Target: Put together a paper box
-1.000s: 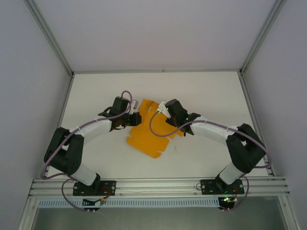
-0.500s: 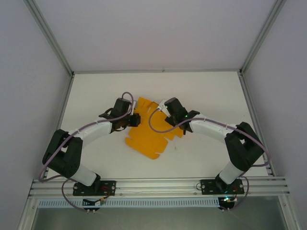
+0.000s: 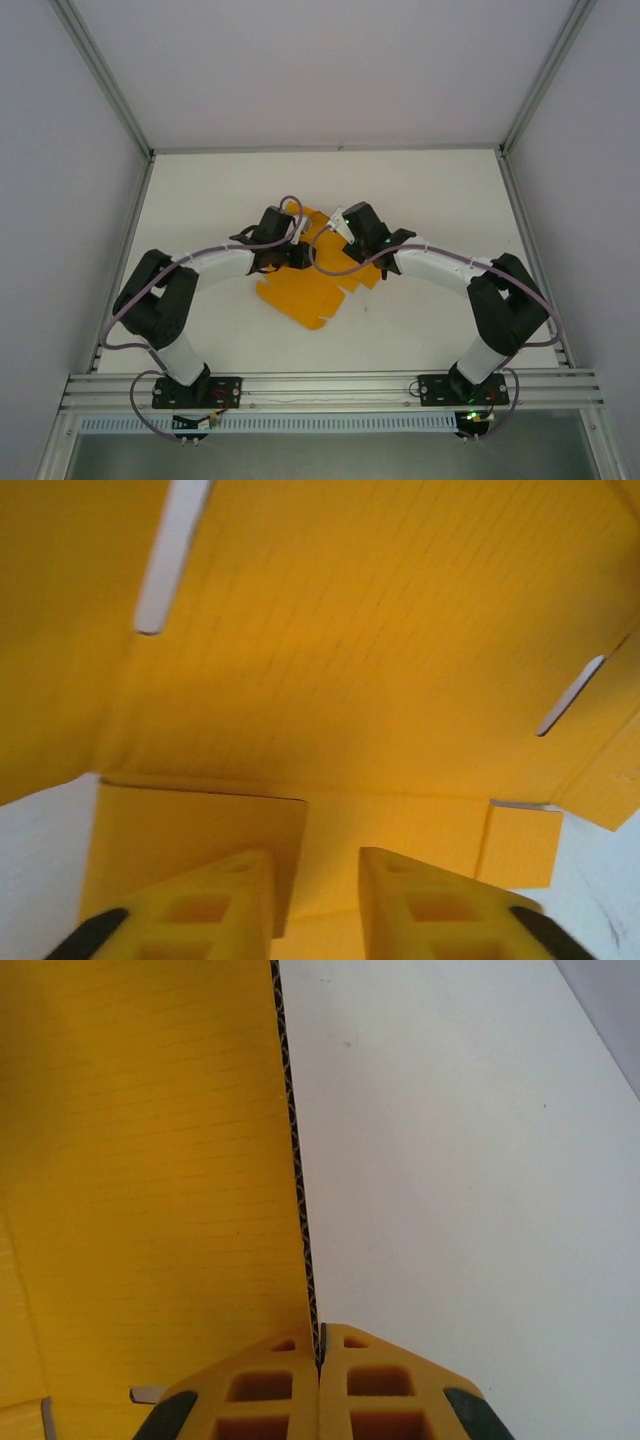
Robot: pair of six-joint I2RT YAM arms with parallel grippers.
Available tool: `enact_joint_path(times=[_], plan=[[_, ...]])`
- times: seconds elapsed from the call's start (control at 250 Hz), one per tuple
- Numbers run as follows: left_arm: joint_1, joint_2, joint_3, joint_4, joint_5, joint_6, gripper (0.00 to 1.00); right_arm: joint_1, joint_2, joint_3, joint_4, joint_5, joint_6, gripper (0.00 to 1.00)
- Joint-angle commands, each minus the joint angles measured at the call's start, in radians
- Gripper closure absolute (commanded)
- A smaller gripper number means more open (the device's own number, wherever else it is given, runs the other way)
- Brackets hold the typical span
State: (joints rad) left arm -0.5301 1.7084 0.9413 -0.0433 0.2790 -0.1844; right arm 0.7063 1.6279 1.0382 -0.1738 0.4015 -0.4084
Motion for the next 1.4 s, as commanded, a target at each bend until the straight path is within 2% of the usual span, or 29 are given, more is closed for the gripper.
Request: enact_joint_path(times=[0.0,0.072,0.164,0.248,0.367,0.427,0.511,0.743,0.95,1.298,1.397], plan=[[-0.002,0.053,0.035,0.028,0.058,-0.011,0.64,0.003,0.001,0.016,0.034,-0.031,-0.016,1.0],[-0.002,0.069,0.043,0.035,0.063,-0.015,0.6,0.004,0.004,0.02,0.03,-0.03,-0.014,1.0],[-0.003,0.076,0.043,0.043,0.059,-0.01,0.43,0.006,0.006,0.018,0.036,-0.024,-0.013,1.0],[-0.003,0.076,0.051,0.041,0.065,-0.008,0.41,0.007,0.006,0.02,0.037,-0.018,-0.016,1.0],[-0.003,0.032,0.035,0.057,0.071,-0.01,0.26,0.005,-0.006,0.021,0.035,0.004,-0.034,1.0],[-0.001,-0.011,0.024,0.06,0.061,-0.01,0.21,0.006,-0.014,0.02,0.036,0.016,-0.049,1.0],[0.003,-0.09,0.007,0.053,0.028,-0.013,0.0,0.006,-0.028,0.017,0.037,0.032,-0.077,1.0],[0.042,-0.326,-0.033,-0.082,-0.187,-0.048,0.0,0.006,-0.052,0.005,0.094,0.095,-0.212,1.0],[0.134,-0.476,-0.059,-0.2,-0.377,-0.133,0.0,0.017,-0.058,-0.047,0.291,0.135,-0.432,1.0],[0.323,-0.454,-0.057,-0.205,-0.36,-0.239,0.0,0.071,0.025,-0.141,0.729,0.209,-0.855,1.0],[0.357,-0.421,-0.061,-0.217,-0.405,-0.248,0.0,0.079,0.074,-0.158,0.905,0.236,-0.959,1.0]])
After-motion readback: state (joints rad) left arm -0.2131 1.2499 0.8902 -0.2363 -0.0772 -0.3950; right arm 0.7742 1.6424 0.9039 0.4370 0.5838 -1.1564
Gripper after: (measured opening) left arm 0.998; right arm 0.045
